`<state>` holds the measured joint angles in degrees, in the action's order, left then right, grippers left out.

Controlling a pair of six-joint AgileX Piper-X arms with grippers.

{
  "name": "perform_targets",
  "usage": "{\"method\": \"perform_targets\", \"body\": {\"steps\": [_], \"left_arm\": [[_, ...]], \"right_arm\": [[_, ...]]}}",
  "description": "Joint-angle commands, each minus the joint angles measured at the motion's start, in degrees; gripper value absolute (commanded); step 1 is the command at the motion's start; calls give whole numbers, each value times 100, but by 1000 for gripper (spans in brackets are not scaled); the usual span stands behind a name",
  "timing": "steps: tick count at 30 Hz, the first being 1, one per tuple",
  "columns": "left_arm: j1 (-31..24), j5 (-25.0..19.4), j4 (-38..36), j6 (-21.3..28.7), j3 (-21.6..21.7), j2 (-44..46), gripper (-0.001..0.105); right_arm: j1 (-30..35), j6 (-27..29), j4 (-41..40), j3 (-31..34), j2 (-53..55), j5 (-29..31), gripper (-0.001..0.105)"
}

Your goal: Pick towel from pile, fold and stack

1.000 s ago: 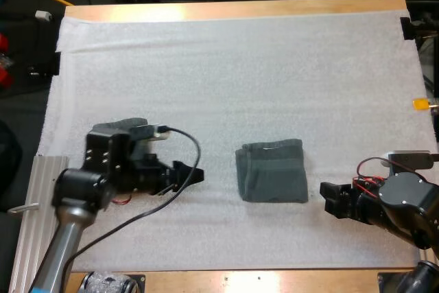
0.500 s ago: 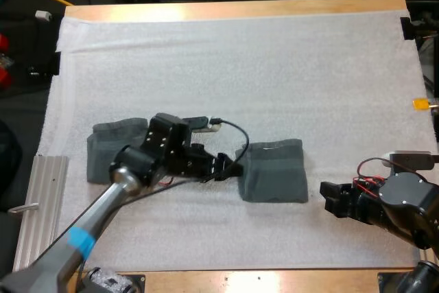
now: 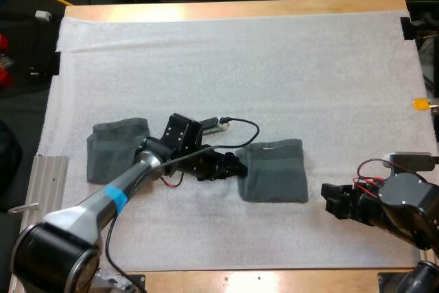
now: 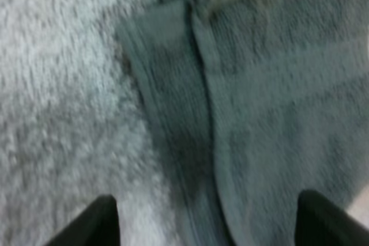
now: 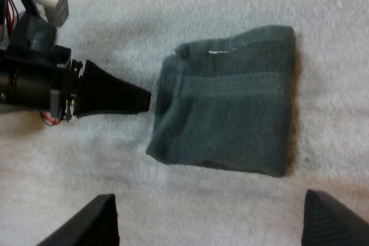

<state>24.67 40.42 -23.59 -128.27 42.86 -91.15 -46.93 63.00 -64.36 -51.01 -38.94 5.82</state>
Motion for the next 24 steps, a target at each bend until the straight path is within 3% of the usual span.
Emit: {"method": "perform_targets", "body": {"steps": [1, 12, 20, 24], "left_arm": [[29, 136, 126, -42, 32, -43, 62], [31, 146, 147, -56, 36, -399, 62], [354, 124, 60, -386, 347, -597, 62], [671, -142, -197, -569, 646, -772, 62]], "right_arm": [[-11, -25, -90, -17, 4, 52, 64], [-11, -152, -142, -17, 4, 52, 64], [-11, -150, -142, -17, 4, 52, 64], [-11, -150, -142, -17, 4, 52, 64]]}}
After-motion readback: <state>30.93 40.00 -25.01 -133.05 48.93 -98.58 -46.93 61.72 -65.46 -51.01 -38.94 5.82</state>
